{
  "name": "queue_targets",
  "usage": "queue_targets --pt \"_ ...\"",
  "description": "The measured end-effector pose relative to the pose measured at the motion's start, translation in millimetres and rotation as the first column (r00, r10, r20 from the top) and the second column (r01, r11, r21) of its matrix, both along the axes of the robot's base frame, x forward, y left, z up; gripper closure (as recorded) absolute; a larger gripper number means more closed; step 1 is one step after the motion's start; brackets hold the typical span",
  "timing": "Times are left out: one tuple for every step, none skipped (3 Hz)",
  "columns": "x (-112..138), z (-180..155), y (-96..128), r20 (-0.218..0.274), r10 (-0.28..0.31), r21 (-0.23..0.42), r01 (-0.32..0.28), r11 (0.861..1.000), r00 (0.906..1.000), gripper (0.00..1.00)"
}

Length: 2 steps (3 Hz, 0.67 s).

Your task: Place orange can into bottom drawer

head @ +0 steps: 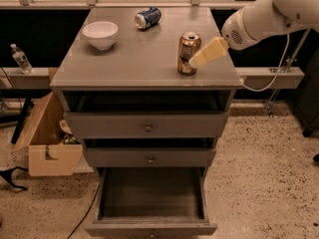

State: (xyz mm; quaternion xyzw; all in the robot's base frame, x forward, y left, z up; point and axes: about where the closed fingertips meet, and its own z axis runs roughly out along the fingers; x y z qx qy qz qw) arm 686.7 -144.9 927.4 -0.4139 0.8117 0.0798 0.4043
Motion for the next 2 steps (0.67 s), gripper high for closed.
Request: queue_targets --pt "32 -5 26 0.046 -0.007 0.088 0.003 0.996 0.9989 0.0" --pt "46 -5 43 0.072 -0.003 0.137 -0.007 0.991 0.9974 0.0"
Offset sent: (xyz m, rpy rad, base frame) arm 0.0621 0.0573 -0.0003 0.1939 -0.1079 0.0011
